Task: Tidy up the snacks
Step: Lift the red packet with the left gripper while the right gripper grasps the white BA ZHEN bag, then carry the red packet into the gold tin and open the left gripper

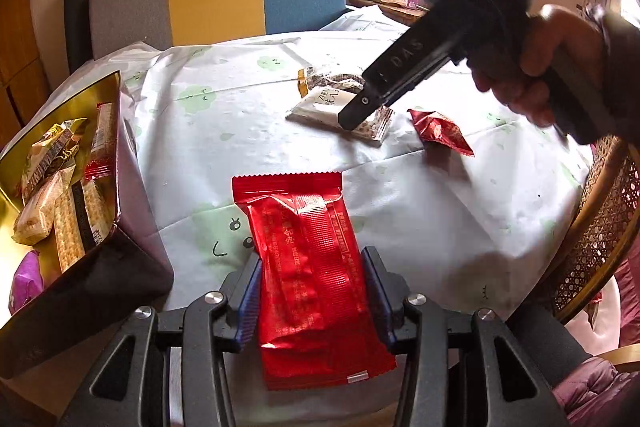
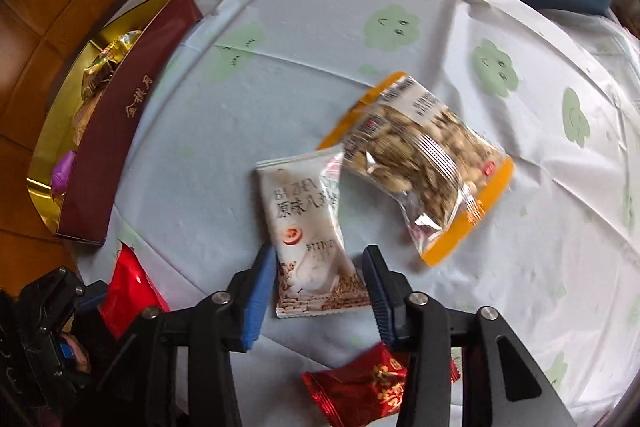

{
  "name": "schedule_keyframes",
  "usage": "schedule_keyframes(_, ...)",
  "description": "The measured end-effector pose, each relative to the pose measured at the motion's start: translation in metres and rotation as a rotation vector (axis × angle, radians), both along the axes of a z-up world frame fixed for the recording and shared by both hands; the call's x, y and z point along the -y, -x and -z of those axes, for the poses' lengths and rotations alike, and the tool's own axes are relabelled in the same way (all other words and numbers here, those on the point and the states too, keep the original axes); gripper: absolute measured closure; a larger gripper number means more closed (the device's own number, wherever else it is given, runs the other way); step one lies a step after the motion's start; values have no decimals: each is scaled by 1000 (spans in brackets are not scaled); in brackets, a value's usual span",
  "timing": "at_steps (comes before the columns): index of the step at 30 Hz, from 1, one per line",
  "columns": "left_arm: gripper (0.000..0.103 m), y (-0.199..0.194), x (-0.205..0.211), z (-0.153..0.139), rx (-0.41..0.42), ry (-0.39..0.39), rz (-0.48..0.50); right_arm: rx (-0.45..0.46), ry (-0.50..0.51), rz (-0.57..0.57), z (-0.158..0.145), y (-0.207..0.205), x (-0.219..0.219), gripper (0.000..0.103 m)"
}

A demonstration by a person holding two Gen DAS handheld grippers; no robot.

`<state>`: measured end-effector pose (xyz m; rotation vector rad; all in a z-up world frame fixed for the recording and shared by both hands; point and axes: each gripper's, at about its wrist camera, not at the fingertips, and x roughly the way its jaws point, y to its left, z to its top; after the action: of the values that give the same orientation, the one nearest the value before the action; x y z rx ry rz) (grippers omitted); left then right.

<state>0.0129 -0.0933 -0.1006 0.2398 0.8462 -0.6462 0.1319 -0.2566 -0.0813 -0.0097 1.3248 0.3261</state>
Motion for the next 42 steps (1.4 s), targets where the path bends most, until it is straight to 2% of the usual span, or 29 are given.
schedule_keyframes(1, 56, 0, 0, -1, -1, -2, -1, 8, -13, 4, -1, 4, 2, 38)
schedule_keyframes(3, 56, 0, 3, 0, 2, -10, -2, 53, -15, 5, -6, 18, 6, 28)
schedule_keyframes(7, 56, 1, 4, 0, 4, -20, -5, 164, 80, -53, -11, 25, -10, 27)
schedule_keyframes(8, 56, 1, 5, 0, 5, -24, -6, 176, 94, -72, -11, 27, -13, 29)
schedule_keyframes(9, 56, 1, 6, 0, 6, -26, -7, 178, 100, -90, -10, 26, -18, 42)
schedule_keyframes(10, 56, 1, 6, 0, 8, -30, -8, 178, 109, -100, -7, 26, -21, 60)
schedule_keyframes(13, 56, 2, 7, 0, 11, -36, -10, 191, 107, -95, -3, 26, -21, 63)
schedule_keyframes(19, 57, 4, 9, -7, 20, -39, -1, 190, 126, -102, 2, 25, -30, 63)
schedule_keyframes(23, 57, 11, 6, -32, 69, 7, 23, 196, 134, -102, 3, 28, -31, 63)
schedule_keyframes(26, 57, 10, -5, -57, 101, 64, -4, 209, 147, -109, 3, 30, -32, 64)
schedule_keyframes(30, 57, -9, -39, -86, 76, 168, -117, 215, 151, -111, 3, 29, -33, 64)
schedule_keyframes(34, 57, -38, -88, -97, 7, 245, -304, 218, 155, -111, 3, 30, -33, 64)
schedule_keyframes(36, 57, -49, -109, -96, -22, 262, -387, 220, 157, -109, 3, 30, -34, 64)
schedule_keyframes(39, 57, -70, -141, -82, -115, 285, -525, 223, 160, -109, 3, 30, -34, 64)
schedule_keyframes(42, 57, -80, -159, -67, -207, 304, -601, 224, 160, -109, 3, 30, -34, 64)
